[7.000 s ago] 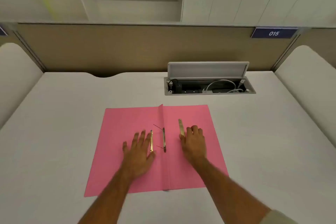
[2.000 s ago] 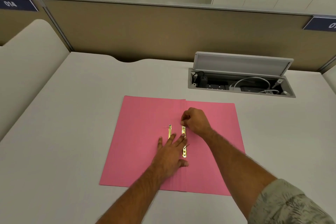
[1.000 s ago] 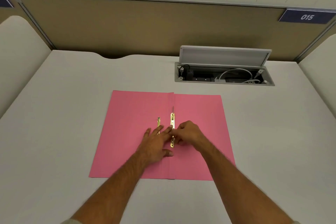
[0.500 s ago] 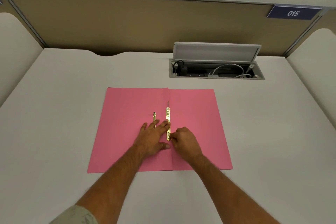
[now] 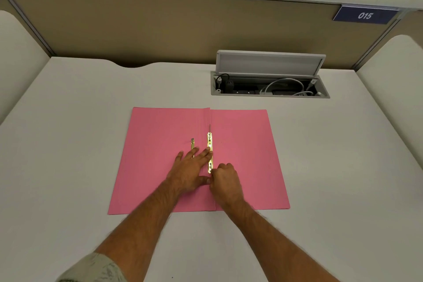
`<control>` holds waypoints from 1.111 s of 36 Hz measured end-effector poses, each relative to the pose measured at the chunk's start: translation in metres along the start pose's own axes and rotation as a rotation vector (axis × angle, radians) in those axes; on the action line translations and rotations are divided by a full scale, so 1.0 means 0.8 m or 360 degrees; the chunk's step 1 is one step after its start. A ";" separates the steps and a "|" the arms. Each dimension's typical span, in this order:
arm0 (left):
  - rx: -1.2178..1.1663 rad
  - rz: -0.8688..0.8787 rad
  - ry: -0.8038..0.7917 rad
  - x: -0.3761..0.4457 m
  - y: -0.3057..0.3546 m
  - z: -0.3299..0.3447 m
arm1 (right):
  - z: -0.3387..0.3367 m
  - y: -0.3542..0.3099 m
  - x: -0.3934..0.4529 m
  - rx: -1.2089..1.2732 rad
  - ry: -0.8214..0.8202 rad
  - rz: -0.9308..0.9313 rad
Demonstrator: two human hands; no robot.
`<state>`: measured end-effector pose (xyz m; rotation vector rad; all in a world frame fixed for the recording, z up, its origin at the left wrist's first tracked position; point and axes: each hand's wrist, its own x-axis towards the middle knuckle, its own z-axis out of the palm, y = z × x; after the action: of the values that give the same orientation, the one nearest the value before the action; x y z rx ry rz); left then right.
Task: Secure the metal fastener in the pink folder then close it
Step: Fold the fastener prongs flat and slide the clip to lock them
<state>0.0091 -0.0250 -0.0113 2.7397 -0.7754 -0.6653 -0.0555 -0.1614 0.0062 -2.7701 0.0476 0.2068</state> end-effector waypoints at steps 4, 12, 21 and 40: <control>-0.0021 -0.0003 0.0002 -0.002 0.003 -0.002 | 0.002 -0.002 0.001 0.0025 -0.0014 -0.0036; -0.0012 -0.0004 -0.0001 -0.006 0.006 -0.007 | -0.002 -0.003 0.005 0.0266 -0.0027 0.0072; -0.0012 0.0005 0.0003 -0.005 0.005 -0.006 | -0.005 0.005 0.008 0.0448 -0.0052 0.0106; -0.0044 0.0001 -0.0004 0.001 0.002 -0.002 | -0.016 0.026 0.007 0.0346 -0.0082 -0.0133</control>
<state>0.0095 -0.0263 -0.0100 2.7143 -0.7620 -0.6745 -0.0497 -0.1856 0.0096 -2.5432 -0.0556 0.2367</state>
